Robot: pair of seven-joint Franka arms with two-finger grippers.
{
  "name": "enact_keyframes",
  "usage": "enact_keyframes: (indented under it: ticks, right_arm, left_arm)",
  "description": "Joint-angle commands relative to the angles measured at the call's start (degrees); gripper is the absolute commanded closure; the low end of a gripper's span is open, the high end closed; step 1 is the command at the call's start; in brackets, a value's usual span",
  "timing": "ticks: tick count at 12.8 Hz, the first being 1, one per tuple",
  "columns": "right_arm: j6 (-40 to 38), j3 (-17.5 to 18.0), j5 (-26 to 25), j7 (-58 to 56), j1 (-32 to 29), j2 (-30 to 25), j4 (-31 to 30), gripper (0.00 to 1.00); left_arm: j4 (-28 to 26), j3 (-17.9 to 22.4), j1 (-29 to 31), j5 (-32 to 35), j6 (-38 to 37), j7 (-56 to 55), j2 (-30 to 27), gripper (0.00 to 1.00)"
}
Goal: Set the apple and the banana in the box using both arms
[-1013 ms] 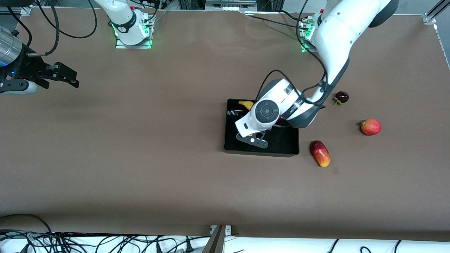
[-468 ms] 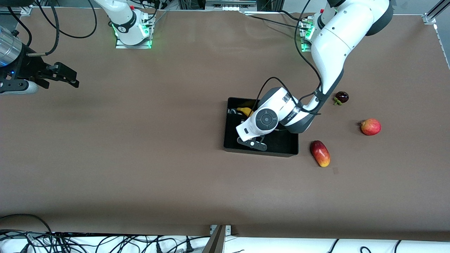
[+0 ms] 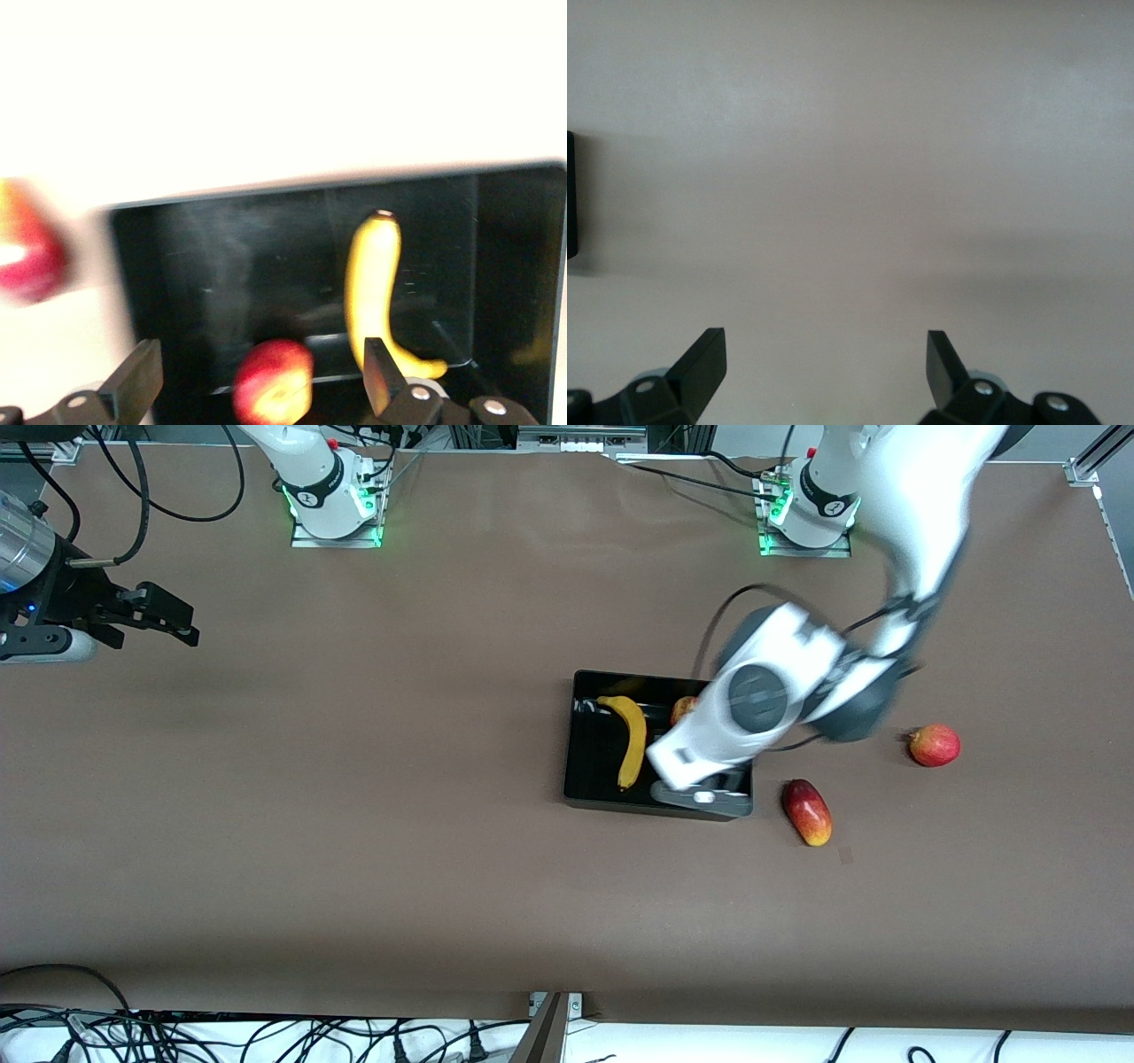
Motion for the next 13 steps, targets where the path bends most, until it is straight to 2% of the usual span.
enact_keyframes:
  ticks: [1,3,4,6,8,10,13]
  right_arm:
    - [-0.6,0.8,-0.7,0.7,-0.8,0.4,1.2,0.00]
    - [-0.6,0.8,-0.7,0.7,-0.8,0.4,1.2,0.00]
    - [-0.6,0.8,-0.7,0.7,-0.8,0.4,1.2,0.00]
    - [-0.6,0.8,-0.7,0.7,-0.8,0.4,1.2,0.00]
    - [-0.6,0.8,-0.7,0.7,-0.8,0.4,1.2,0.00]
    - [-0.6,0.8,-0.7,0.7,-0.8,0.4,1.2,0.00]
    - [-0.6,0.8,-0.7,0.7,-0.8,0.4,1.2,0.00]
  left_arm:
    - [-2.3,-0.6,5.4,-0.7,-7.5,0.8,-9.4,0.00]
    - [-2.3,0.0,7.8,-2.8,-13.6,3.7,-14.0,0.00]
    - [-3.2,1.9,7.8,-4.6,-14.3,7.1,-17.5,0.00]
    - [-6.3,10.6,7.0,-9.2,-14.4,16.4,-23.5,0.00]
    - [-13.7,19.2,4.6,-13.2,-13.7,19.7,-31.2,0.00]
    - [-19.8,20.6,4.4,-13.1,-10.9,19.6,-37.0,0.00]
    - [-20.9,22.7,4.2,-13.4,-10.9,18.0,-37.4,0.00]
